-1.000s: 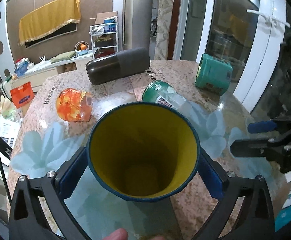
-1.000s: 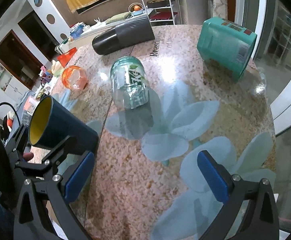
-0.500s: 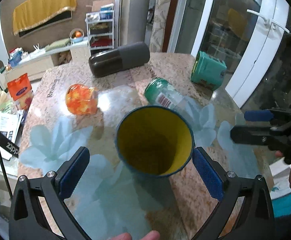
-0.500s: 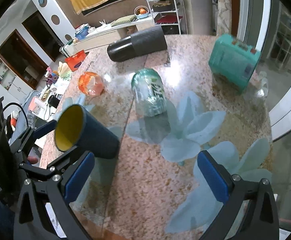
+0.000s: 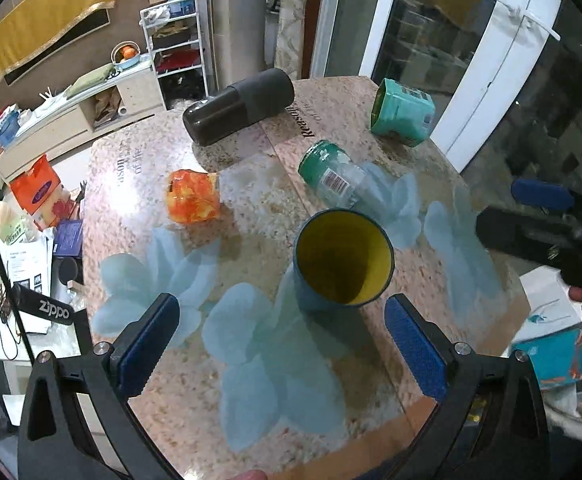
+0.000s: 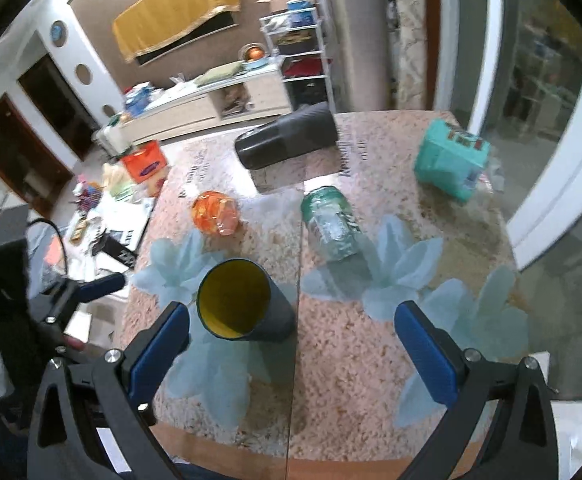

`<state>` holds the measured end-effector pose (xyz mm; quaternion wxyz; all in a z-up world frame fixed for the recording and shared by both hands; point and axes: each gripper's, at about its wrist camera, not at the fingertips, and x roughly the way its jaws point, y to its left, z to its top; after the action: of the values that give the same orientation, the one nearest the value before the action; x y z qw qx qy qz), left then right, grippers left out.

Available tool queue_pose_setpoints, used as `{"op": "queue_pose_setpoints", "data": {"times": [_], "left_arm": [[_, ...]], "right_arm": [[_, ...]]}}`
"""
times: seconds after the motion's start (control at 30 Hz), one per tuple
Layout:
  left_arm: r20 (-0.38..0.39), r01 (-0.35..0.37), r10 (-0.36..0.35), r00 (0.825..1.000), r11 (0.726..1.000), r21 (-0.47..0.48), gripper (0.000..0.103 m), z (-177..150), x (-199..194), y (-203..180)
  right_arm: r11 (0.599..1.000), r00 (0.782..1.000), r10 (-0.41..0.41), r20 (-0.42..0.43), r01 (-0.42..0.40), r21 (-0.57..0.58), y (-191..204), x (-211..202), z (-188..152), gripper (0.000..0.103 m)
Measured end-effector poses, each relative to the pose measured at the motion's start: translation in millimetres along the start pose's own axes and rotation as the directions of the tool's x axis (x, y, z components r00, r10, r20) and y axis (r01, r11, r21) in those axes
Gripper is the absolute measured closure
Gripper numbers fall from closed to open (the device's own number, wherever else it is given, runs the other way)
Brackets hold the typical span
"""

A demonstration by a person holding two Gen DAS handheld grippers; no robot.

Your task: Flip cup upright

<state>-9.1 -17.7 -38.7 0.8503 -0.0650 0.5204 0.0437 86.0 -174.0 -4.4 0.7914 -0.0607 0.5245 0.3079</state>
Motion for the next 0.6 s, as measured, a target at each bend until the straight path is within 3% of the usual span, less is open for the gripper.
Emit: {"op": "queue_pose_setpoints", "data": {"times": [0.1, 0.3, 0.6], "left_arm": [[-0.039, 0.029, -0.030, 0.999, 1.000, -0.012, 0.000, 2, -8, 9], [-0.027, 0.053, -0.053, 0.998, 0.999, 0.010, 0.000, 0, -33, 19], [-0.001, 0.027, -0.026, 1.000, 0.999, 0.038, 0.000, 3, -57, 23]], "right_arm": [[0.998, 0.998, -0.062, -0.003, 0.062, 0.031, 4, -5, -5, 0.000], [0.992, 0.993, -0.115, 0.003, 0.115, 0.057, 16, -14, -14, 0.000], [0.986, 0.987, -0.161, 0.028, 0.159, 0.056, 26, -25, -18, 0.000]]}}
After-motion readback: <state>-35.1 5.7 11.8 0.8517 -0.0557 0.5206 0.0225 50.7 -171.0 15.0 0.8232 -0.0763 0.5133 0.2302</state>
